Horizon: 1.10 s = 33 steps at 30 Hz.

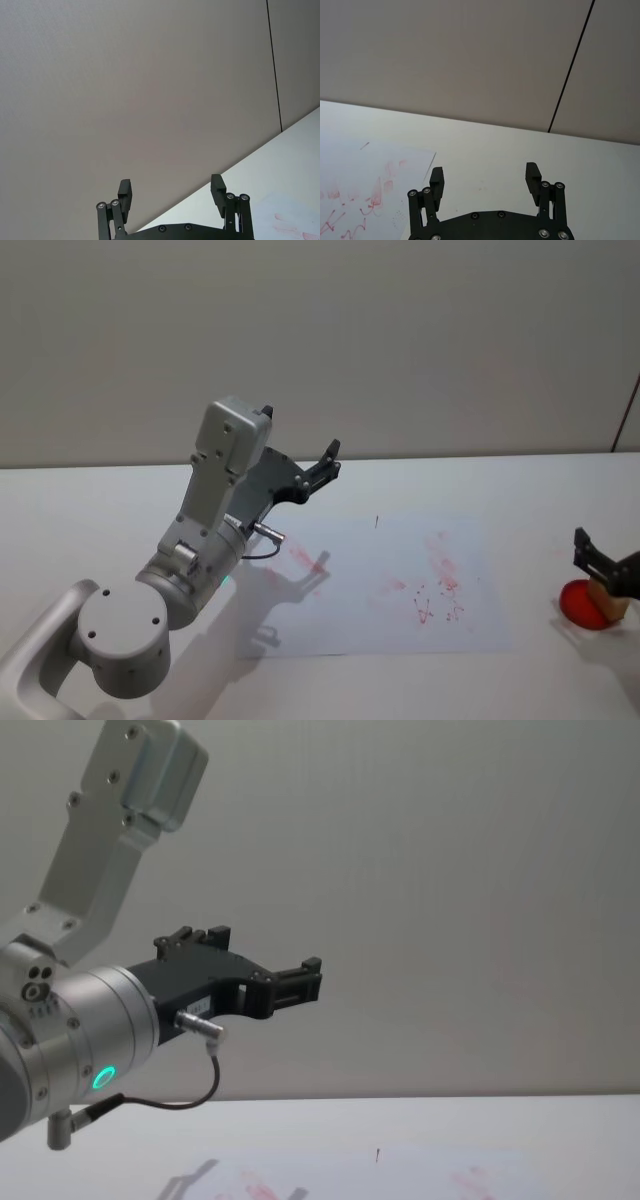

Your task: Use the one hand to pick up the stamp and affix it onto the A4 paper.

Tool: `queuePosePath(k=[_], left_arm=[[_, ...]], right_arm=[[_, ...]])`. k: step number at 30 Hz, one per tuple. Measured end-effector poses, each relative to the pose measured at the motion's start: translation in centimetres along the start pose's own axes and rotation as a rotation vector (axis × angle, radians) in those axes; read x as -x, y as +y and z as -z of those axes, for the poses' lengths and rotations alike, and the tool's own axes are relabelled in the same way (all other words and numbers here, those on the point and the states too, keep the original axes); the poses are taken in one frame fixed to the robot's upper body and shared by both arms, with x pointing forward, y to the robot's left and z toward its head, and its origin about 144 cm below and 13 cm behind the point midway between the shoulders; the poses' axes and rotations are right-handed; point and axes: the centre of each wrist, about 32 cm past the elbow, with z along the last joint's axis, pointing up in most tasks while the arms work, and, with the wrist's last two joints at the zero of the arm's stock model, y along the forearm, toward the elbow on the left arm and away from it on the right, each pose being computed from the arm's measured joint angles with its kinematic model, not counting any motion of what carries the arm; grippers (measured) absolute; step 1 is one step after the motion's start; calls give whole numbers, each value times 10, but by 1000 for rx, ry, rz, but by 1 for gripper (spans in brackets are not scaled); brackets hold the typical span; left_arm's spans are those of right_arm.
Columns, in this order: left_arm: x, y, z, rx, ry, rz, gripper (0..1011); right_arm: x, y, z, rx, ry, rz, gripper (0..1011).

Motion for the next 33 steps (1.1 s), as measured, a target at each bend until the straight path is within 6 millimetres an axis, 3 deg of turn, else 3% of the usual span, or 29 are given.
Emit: queuePosePath(k=[18,33], left_arm=[[0,0,0,0,0,0,1001],[0,0,0,0,0,0,1001]], right_arm=[[-5,-4,13,144,-38,-2,1001],[-2,8,21,213,-53,-15,1001]])
